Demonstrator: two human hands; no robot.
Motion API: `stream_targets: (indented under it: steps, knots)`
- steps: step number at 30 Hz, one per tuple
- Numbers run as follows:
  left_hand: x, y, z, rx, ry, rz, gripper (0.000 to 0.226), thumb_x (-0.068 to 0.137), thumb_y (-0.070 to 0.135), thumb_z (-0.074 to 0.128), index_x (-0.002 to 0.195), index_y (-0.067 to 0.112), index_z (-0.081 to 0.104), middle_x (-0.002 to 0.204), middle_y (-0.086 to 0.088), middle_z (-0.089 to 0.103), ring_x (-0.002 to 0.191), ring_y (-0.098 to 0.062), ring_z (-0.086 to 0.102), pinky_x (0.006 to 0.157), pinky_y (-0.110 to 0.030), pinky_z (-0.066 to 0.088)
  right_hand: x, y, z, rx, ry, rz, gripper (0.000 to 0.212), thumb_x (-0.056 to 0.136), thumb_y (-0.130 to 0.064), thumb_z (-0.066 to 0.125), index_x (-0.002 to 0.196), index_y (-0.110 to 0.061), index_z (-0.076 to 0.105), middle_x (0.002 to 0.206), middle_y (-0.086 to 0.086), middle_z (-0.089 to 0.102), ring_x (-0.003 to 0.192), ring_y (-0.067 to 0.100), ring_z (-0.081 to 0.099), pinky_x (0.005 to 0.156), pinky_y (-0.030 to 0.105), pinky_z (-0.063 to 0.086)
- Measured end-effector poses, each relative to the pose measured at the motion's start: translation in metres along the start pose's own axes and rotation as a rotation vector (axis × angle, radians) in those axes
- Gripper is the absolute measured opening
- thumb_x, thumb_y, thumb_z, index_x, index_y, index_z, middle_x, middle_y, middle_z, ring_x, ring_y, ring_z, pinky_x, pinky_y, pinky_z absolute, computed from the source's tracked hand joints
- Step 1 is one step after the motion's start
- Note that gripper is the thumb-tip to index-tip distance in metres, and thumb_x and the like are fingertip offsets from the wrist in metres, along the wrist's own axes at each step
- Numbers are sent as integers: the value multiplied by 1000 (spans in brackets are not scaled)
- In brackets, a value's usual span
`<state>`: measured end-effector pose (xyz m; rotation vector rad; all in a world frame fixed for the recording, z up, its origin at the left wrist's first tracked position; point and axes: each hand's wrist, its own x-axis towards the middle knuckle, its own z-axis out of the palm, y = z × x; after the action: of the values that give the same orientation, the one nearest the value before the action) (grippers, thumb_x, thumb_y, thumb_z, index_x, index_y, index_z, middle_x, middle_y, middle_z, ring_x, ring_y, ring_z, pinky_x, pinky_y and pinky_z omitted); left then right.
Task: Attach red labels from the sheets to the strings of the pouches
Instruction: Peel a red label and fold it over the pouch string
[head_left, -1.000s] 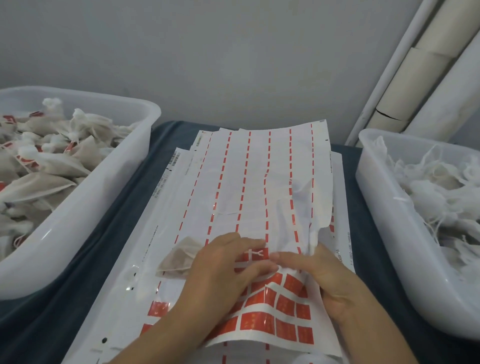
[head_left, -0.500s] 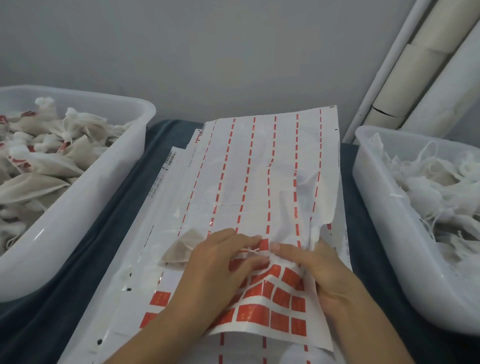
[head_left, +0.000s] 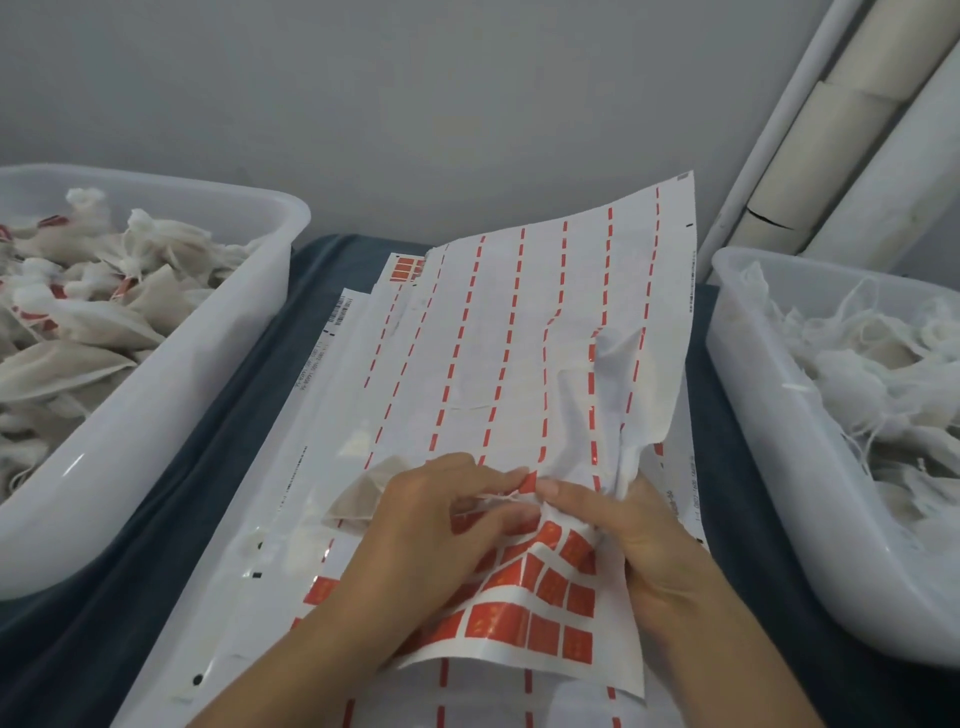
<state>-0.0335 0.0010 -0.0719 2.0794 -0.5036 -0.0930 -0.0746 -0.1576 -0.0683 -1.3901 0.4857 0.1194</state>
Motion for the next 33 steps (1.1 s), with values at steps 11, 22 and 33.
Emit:
stream_targets:
  steps: [11,22,33]
  knots:
    - [-1,2,-9,135,-25,162,48,73,56,41,101,31,71,73,33,48,76,3,55,69,-6,41,-2,0,6,21,-4,-41,52,48,-25,75,98,-26,59,72,-2,74,61,16,71,43,22,51]
    - [-2,2,-7,128,8,184,22,80,42,62,89,25,72,70,29,52,73,4,55,74,-5,43,0,0,6,-251,110,-75,69,42,-50,72,106,-40,48,98,-12,66,83,17,67,61,24,58]
    - [-2,1,-3,75,63,121,18,82,38,61,93,30,72,70,33,52,77,7,56,67,-2,43,-3,-3,6,-306,116,-41,81,46,-53,70,121,-40,43,110,-6,66,93,23,67,80,46,57]
